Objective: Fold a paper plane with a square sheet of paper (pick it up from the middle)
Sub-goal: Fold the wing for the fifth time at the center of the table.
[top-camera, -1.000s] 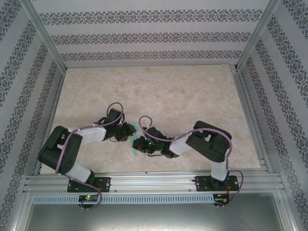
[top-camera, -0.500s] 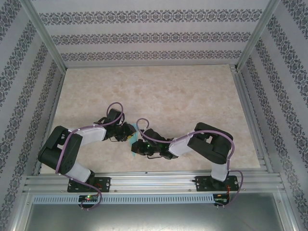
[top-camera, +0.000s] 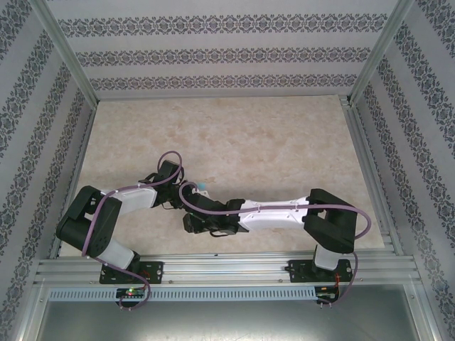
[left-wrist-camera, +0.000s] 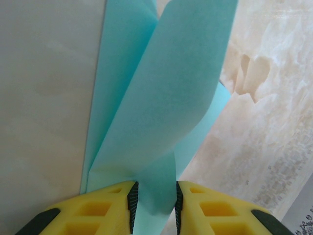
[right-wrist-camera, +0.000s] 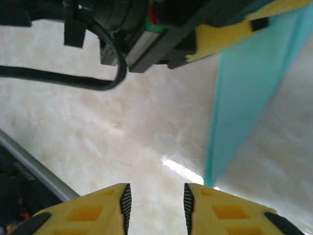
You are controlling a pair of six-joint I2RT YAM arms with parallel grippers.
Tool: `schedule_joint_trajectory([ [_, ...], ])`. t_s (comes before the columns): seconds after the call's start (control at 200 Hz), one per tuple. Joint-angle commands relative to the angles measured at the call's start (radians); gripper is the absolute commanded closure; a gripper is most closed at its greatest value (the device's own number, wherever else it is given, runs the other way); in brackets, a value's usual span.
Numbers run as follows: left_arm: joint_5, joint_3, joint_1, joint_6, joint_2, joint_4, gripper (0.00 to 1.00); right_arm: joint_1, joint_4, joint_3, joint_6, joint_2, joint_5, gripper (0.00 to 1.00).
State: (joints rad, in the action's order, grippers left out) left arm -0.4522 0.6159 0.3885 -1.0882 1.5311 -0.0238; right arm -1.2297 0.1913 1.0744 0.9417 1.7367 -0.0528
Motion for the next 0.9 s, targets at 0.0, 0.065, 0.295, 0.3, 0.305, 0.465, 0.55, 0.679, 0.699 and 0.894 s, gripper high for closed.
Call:
schedule_joint_trajectory([
  [0.0, 0.034, -0.004, -0.017, -0.022, 0.027, -0.119, 0.69, -0.011, 0.231, 0.043, -0.03, 0.012, -0.158, 0.62],
  [0.065, 0.032, -0.001, -0.017, -0.022, 0.027, -0.122, 0.69, -0.024, 0.248, 0.07, -0.032, 0.036, -0.171, 0.61],
  [0.295, 0.029, 0.005, -0.019, -0.022, 0.034, -0.127, 0.69, -0.03, 0.211, 0.136, -0.05, 0.111, -0.118, 0.59],
  [0.3, 0.03, 0.005, -0.02, -0.022, 0.035, -0.127, 0.69, -0.029, 0.211, 0.137, -0.05, 0.113, -0.117, 0.59],
  [0.305, 0.029, 0.005, -0.019, -0.021, 0.034, -0.127, 0.69, -0.029, 0.211, 0.139, -0.05, 0.115, -0.116, 0.59],
  [0.465, 0.025, 0.006, -0.022, -0.025, 0.041, -0.128, 0.69, -0.03, 0.229, 0.174, -0.044, 0.166, -0.117, 0.59],
  [0.55, 0.023, 0.006, -0.024, -0.026, 0.04, -0.128, 0.69, -0.028, 0.248, 0.185, -0.044, 0.185, -0.134, 0.61],
  [0.679, 0.024, 0.004, -0.025, -0.031, 0.043, -0.124, 0.69, -0.029, 0.261, 0.187, -0.047, 0.206, -0.141, 0.62],
  [0.699, 0.022, 0.005, -0.025, -0.031, 0.045, -0.123, 0.69, -0.029, 0.267, 0.19, -0.048, 0.209, -0.143, 0.62],
  [0.894, 0.02, 0.004, -0.028, -0.035, 0.047, -0.119, 0.69, -0.029, 0.263, 0.197, -0.058, 0.231, -0.136, 0.62],
])
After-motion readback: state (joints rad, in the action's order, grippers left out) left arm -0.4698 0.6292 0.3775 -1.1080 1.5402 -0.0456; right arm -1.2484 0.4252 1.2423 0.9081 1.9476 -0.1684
